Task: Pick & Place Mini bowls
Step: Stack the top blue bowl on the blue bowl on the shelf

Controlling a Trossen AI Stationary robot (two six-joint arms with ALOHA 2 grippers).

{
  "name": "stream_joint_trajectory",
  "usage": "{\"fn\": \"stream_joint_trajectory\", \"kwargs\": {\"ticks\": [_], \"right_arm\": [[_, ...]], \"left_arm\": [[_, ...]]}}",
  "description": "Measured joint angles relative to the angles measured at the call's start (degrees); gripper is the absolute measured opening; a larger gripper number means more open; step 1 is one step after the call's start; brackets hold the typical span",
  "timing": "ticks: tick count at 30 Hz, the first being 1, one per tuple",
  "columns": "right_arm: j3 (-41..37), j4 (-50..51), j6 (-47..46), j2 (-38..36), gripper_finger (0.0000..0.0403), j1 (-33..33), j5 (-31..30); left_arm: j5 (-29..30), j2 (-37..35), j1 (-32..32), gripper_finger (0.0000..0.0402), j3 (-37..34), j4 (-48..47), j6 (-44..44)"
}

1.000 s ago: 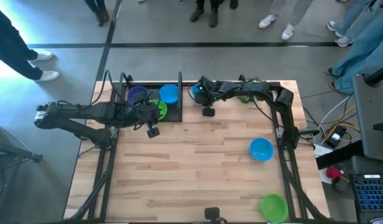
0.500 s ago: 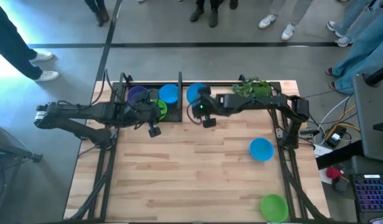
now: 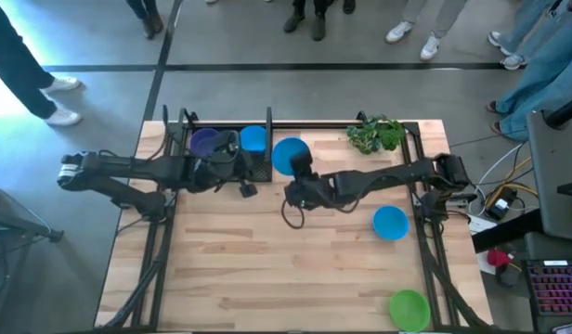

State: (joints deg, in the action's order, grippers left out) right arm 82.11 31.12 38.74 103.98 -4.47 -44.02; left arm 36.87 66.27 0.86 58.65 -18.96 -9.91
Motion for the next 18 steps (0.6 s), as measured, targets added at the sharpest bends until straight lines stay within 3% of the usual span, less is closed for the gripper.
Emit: {"fn": "stream_joint_trajectory", "kwargs": {"ticks": [9,18], "right_arm": [[0.0,0.0,0.3,0.0,0.0008,-2.2,-4.2],[0.0,-0.2,0.7,0.0,0.0008,-2.5,-4.2]], "left_arm": [[5.6,6.1,-0.1,0.0090,0.7,7.8,0.4],[5.7,7.1,-0.3,0.0090,1.7,8.5,4.6]]}}
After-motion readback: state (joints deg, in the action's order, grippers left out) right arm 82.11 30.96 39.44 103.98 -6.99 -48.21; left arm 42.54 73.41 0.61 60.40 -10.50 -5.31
